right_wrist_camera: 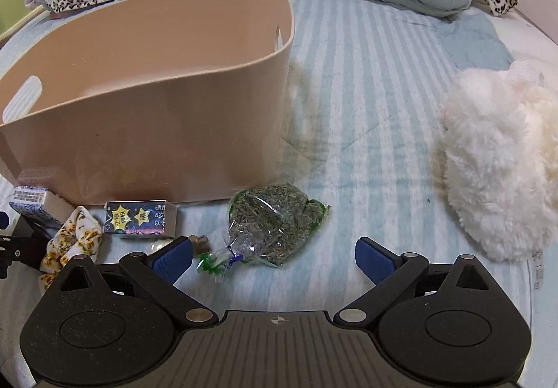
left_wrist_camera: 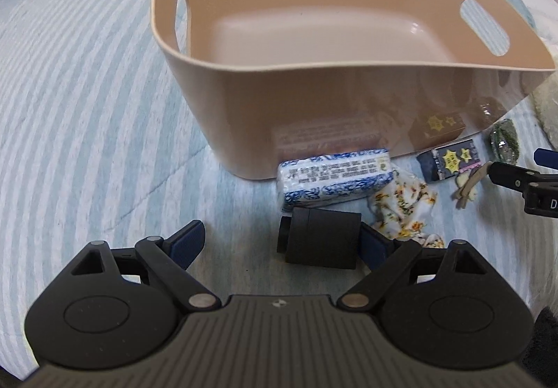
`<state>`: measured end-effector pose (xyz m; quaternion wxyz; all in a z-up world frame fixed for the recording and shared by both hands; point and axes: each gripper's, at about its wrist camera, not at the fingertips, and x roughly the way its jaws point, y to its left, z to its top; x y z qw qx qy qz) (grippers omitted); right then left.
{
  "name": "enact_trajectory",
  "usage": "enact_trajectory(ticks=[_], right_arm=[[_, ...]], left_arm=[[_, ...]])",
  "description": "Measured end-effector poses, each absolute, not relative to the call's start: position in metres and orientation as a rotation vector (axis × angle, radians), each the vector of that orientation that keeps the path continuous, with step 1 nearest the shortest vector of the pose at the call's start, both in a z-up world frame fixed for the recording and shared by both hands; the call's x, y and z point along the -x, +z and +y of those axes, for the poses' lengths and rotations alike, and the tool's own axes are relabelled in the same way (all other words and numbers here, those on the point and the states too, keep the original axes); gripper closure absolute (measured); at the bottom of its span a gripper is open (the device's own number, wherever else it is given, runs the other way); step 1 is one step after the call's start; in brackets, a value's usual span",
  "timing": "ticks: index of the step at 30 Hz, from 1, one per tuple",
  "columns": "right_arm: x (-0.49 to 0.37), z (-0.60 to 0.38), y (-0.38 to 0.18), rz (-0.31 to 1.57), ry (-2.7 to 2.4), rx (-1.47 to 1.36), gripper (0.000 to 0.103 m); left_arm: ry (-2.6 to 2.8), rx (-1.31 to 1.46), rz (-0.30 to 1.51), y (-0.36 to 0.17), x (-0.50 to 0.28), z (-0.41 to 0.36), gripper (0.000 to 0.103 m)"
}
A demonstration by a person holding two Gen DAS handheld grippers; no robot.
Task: Organize objects
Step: 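Grasp the black cube box with the left tool while the right tool grasps the green herb bag, then lift both items over the basket and open both tools to release them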
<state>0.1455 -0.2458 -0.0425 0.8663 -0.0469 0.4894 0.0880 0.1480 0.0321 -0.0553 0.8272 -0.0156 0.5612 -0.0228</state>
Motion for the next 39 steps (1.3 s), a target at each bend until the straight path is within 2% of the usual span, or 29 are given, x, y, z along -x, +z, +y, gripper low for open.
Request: enact_trajectory(ticks=[7,10,12,13,14,15,16,17,29,39], right_arm=[[-0.152,-0.245,-0.047,1.031,0.187,0.094,0.006],[-0.152,-0.247,-0.048,1.033,0.212,0.072,0.015],[-0.153,-0.251,-0.048,1.039,0.229,0.031,0.028],[-0.153,-0.253,-0.048,1.042,0.231,0.016,0.031],[-0.153,-0.255,-0.048,1.046,0.233,0.009,0.042],[-0.153,-0.256,-0.049,1.056,0.219,0.019,0.058],[-0.154,-0.257,-0.051,1.065,0.211,0.03,0.066],[-0.153,-0.258,-0.052,1.073,0.208,0.031,0.085],[-0.131,-0.262,-0.037,1.05,0.227,0.056,0.091],[-0.096,-0.275,0.005,0.913,0.249,0.007,0.091]], left_arm=[[-0.046,0.016,1.2,-0.059,-0.148,0.036,0.026],[-0.053,0.008,1.194,-0.057,-0.145,0.036,0.03],[-0.057,-0.005,1.191,-0.056,-0.142,0.036,0.034],[-0.058,-0.01,1.188,-0.055,-0.141,0.037,0.038],[-0.061,-0.014,1.186,-0.054,-0.139,0.037,0.041],[-0.062,-0.017,1.185,-0.053,-0.138,0.038,0.046],[-0.061,-0.019,1.184,-0.052,-0.137,0.039,0.051],[-0.061,-0.018,1.184,-0.051,-0.136,0.041,0.054],[-0.049,0.008,1.166,-0.034,-0.113,0.055,0.056],[-0.042,0.015,1.088,-0.008,-0.102,0.05,0.056]])
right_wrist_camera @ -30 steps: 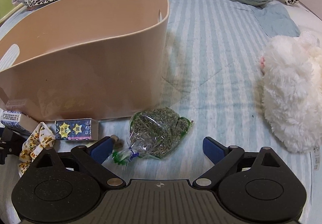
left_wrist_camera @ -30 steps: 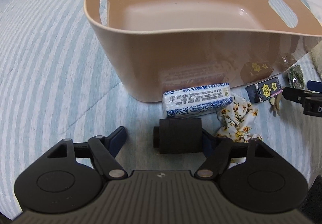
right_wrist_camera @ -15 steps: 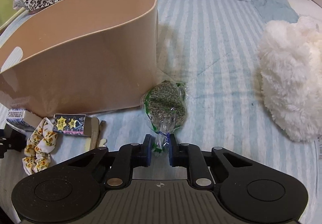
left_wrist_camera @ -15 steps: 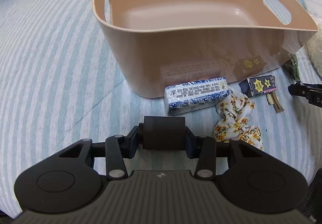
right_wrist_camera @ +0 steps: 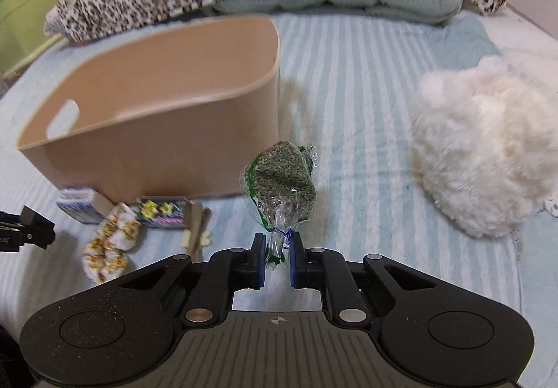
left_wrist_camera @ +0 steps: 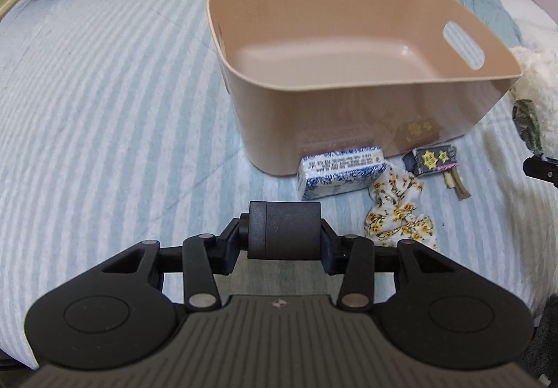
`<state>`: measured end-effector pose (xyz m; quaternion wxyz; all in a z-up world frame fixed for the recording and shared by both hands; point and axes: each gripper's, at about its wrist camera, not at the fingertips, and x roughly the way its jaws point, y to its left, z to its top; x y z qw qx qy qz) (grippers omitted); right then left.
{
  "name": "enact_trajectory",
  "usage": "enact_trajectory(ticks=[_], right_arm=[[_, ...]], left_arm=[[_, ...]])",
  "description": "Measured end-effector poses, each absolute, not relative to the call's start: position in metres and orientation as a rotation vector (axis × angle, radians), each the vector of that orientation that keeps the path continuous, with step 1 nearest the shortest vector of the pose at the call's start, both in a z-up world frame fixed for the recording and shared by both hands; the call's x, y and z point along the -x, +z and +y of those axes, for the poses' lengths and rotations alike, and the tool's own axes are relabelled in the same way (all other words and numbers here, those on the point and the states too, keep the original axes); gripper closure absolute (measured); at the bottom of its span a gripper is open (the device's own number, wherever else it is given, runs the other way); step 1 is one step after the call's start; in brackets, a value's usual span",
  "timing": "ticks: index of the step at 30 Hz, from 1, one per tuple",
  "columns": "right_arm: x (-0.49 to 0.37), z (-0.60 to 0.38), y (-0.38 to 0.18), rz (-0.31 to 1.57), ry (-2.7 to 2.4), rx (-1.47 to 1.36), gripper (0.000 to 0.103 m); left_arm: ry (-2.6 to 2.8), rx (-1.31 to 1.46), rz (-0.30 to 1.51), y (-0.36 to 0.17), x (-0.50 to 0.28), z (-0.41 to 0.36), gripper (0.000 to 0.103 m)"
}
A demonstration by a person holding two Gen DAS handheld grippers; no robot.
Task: Organize objects
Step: 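Lift both items over the basket and open both tools to release them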
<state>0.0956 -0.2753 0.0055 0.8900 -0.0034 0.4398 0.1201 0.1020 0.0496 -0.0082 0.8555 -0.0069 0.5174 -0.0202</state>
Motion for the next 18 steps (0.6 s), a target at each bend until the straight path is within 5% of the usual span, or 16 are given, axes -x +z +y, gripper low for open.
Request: enact_trajectory(ticks=[18], right_arm=[[-0.07,-0.221,0.08,0.563,0.341,-0.042,0.091]], left_arm=[[-0.049,0.031,0.796,0.062,-0.102,0.023,0.057]])
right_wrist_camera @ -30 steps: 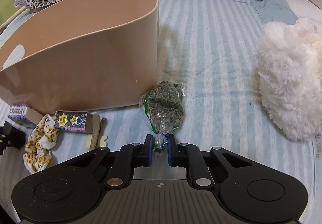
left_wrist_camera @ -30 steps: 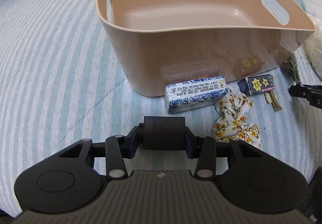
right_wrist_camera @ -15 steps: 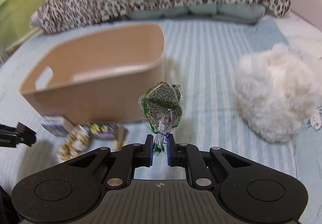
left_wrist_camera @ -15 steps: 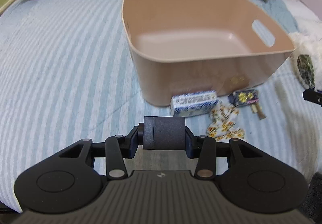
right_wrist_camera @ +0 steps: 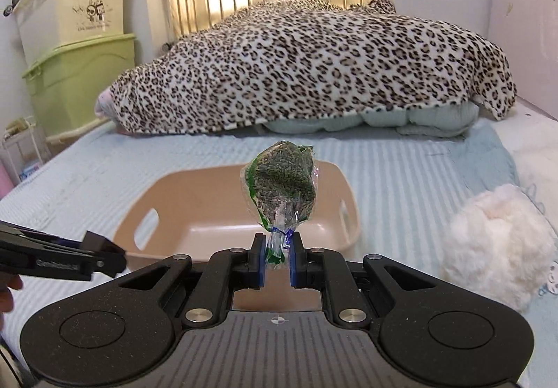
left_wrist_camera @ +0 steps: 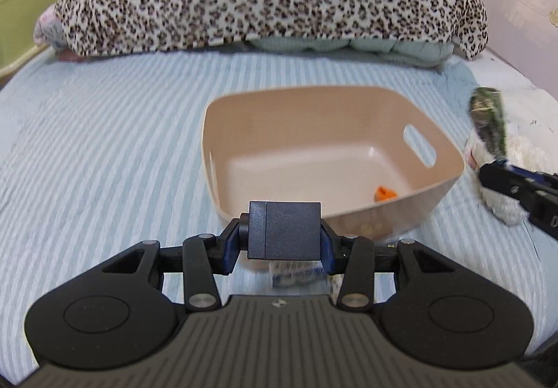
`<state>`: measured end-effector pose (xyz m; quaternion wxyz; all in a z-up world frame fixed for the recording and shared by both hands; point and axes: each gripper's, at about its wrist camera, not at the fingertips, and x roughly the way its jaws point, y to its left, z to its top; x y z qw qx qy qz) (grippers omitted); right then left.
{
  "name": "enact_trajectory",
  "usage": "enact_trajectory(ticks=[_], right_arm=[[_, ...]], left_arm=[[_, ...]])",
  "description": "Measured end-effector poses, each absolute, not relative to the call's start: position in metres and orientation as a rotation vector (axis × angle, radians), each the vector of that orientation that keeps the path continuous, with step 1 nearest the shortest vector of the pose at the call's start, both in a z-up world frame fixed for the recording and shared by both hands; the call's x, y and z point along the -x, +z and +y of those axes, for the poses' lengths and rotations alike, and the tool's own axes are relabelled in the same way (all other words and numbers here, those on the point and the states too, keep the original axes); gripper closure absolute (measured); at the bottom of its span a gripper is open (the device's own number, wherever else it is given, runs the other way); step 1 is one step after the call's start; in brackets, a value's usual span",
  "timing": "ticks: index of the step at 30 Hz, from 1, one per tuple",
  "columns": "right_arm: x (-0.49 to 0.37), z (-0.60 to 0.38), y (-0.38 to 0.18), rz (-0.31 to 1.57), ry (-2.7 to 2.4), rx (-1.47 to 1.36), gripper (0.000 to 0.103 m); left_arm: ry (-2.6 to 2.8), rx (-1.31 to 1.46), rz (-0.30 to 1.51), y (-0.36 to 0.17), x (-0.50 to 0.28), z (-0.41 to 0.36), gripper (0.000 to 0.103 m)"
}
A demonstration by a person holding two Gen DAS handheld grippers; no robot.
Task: Organize objects
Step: 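Lift both items over the basket and open both tools to release them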
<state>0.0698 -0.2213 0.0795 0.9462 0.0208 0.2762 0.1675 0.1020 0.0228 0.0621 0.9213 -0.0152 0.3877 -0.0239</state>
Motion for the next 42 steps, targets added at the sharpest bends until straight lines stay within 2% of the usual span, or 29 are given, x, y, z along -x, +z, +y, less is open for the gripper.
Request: enact_trajectory(ticks=[8,20,26,27,28,29,30,31,34,36,40,42], right_arm=[[-0.099,-0.199,0.068,0.591,0.339,-0.08,0.091],[-0.143,-0.179,0.032,0.745,0.285,-0.049,0.091],[-0.142,-0.175,0.027,0.749,0.295,-0.009,0.09],[-0.141,-0.177,0.028,0.749,0.302,-0.015,0.088],[-0.14,-0.178,0.029,0.748,0.308,-0.023,0.081],[-0.138,-0.179,0.031,0.742,0.312,-0.027,0.07],[-0.135,-0.18,0.034,0.731,0.317,-0.026,0.068],[-0.131,-0.181,0.037,0.718,0.32,-0.017,0.067],[-0.121,-0.185,0.046,0.692,0.32,0.012,0.051],[-0.114,-0.19,0.05,0.701,0.33,0.012,0.037],[-0.1,-0.208,0.058,0.694,0.332,-0.013,0.035],[-0.097,-0.216,0.059,0.696,0.33,-0.022,0.03]], left_arm=[[-0.02,0.057,0.701,0.057,-0.131,0.01,0.057],[0.092,-0.002,0.79,0.0,-0.189,0.0,0.057],[0.085,-0.023,0.787,0.001,-0.188,-0.002,0.056],[0.088,-0.021,0.782,0.002,-0.186,-0.001,0.055],[0.094,-0.021,0.778,0.005,-0.185,0.0,0.051],[0.1,-0.018,0.775,0.009,-0.183,0.001,0.045],[0.102,-0.008,0.766,0.013,-0.181,0.003,0.032],[0.103,0.006,0.749,0.018,-0.176,0.006,0.027],[0.093,0.015,0.729,0.033,-0.164,0.008,0.021],[0.092,0.012,0.718,0.039,-0.154,0.009,0.02],[0.081,-0.001,0.73,0.048,-0.134,0.008,0.015],[0.072,-0.021,0.75,0.05,-0.124,0.006,0.012]])
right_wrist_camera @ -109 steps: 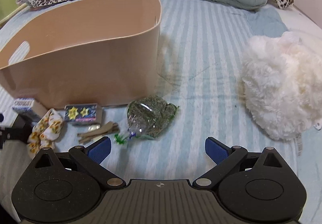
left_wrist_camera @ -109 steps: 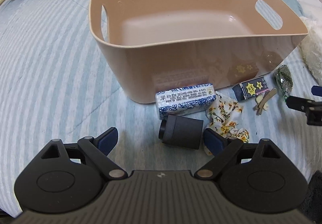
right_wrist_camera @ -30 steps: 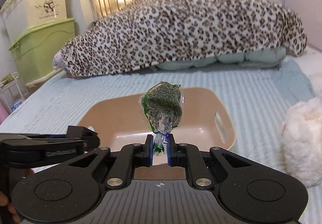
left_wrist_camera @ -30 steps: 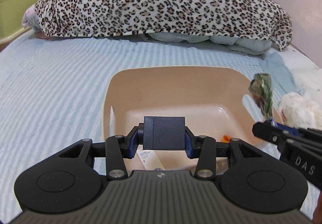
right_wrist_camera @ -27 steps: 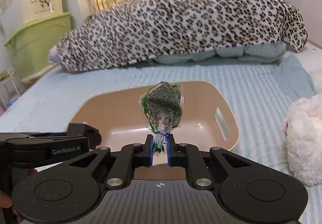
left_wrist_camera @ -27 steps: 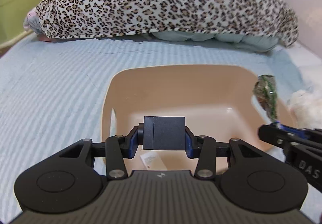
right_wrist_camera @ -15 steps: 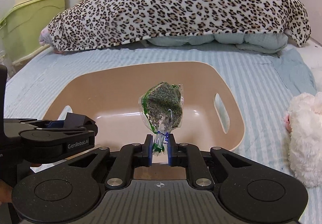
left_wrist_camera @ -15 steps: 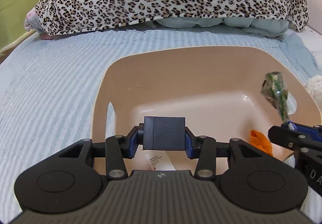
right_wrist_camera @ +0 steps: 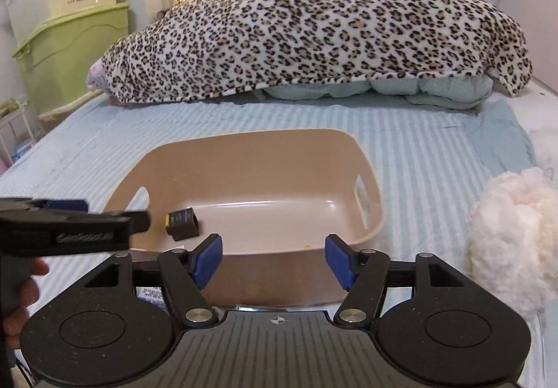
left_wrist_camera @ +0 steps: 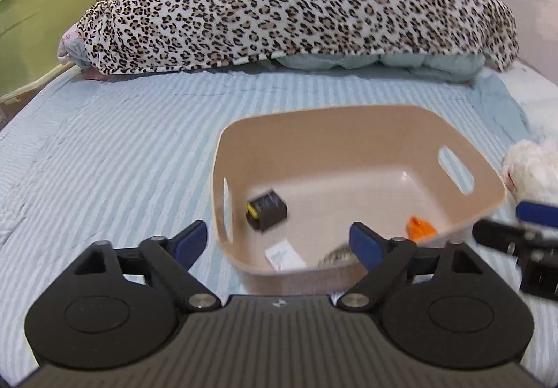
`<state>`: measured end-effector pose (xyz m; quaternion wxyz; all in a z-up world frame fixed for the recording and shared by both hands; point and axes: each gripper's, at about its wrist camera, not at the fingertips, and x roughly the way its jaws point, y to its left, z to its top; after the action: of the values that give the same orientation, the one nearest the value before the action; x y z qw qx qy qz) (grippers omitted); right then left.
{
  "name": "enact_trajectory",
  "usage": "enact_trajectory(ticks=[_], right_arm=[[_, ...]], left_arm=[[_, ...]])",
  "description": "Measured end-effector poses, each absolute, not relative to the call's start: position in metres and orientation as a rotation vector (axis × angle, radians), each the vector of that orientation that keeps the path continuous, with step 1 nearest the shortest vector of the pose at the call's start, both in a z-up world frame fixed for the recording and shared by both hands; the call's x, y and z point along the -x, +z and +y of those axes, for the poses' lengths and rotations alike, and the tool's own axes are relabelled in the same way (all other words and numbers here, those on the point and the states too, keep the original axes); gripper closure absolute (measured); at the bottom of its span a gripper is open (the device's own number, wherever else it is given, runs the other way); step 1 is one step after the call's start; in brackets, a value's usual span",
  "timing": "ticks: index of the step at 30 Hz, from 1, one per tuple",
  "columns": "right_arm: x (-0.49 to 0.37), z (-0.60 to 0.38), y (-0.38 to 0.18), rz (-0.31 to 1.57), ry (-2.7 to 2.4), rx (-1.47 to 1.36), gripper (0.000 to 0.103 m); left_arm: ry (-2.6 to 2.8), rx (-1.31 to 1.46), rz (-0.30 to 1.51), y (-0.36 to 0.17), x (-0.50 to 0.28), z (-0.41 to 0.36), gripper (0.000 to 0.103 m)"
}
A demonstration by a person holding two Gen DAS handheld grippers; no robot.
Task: Organize objects
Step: 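Lift both items over the basket and open both tools to release them, then grasp the blue-patterned box with the left tool while the right tool grasps the hair clip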
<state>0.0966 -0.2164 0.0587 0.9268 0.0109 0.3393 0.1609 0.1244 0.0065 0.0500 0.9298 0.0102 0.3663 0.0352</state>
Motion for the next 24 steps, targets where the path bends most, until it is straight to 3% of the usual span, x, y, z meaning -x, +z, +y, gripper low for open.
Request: enact_trajectory(ticks=[2,18,24], right_arm=[[-0.095,-0.224,0.055,0.72,0.327,-0.013,0.026],[-0.094,-0.236,0.005,0.914,0.29,0.149,0.025],[-0.102,-0.232,-0.014,0.972,0.287,0.175,0.026]], left_arm=[[0.061,-0.035,0.771,0.051,-0.115,0.006,0.012],[0.055,0.014,1.042,-0.011,-0.112,0.022,0.011],[0.069,0.028,1.061,-0.03,-0.12,0.023,0.011]])
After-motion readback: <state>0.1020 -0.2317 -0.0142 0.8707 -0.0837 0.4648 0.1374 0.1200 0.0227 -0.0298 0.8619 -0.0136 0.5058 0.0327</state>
